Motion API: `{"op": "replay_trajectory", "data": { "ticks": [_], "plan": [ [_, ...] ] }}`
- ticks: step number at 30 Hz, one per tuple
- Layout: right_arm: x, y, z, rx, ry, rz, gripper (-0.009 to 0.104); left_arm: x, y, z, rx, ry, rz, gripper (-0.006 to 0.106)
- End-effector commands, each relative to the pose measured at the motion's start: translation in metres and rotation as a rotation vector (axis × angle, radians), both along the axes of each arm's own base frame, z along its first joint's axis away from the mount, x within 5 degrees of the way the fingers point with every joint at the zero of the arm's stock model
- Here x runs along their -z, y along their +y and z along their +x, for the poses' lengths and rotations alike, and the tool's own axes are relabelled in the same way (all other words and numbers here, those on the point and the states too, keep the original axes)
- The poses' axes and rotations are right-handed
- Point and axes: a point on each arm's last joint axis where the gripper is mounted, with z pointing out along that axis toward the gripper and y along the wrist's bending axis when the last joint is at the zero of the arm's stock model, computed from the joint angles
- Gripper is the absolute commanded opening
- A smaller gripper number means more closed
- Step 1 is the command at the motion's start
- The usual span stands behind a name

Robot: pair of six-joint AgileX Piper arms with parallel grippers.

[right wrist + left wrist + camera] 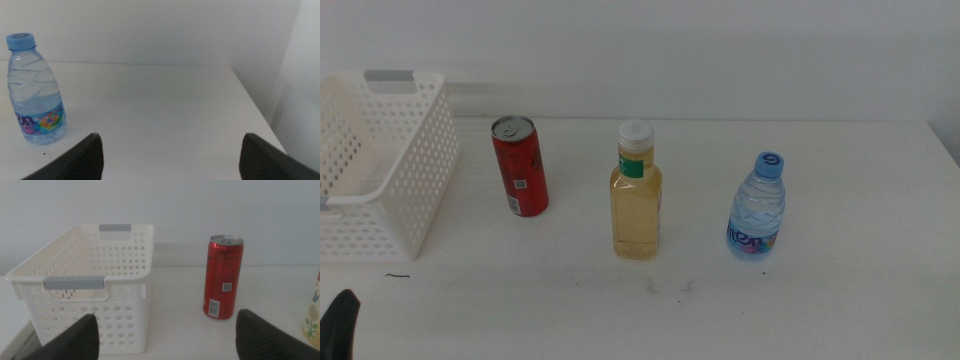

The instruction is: Use arms to grab the bottles and put them into the dustbin to the left of the table.

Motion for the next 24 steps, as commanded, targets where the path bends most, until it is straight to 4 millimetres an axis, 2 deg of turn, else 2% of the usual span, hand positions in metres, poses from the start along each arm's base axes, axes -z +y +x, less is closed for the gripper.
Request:
{"op": "replay_trajectory", "data": {
  "ticks": [1,4,11,18,21,24],
  "plan": [
    [0.0,0.0,0.0,0.003,-0.009,-0.018,0.086,-0.003,0.0,0.0,0.0,-0.035,-0.013,0.094],
    [0.0,0.0,0.0,0.003,-0.009,-0.018,0.086,-0.008,-0.002,0.006,0.04,-0.064,-0.01,0.094],
    [0.0,0.0,0.0,0.003,-0.009,-0.018,0.086,-0.014,-0.023,0.05,0.2,-0.097,0.027,0.094],
    [0.0,0.0,0.0,0.003,-0.009,-0.018,0.086,0.008,-0.041,0.087,0.252,-0.076,0.015,0.094],
    [0.0,0.0,0.0,0.003,-0.009,-0.018,0.086,0.016,-0.043,0.096,0.241,-0.1,0.019,0.094],
    [0.0,0.0,0.0,0.003,-0.009,-0.018,0.086,0.032,-0.044,0.102,0.232,-0.006,0.035,0.094]
  ]
}}
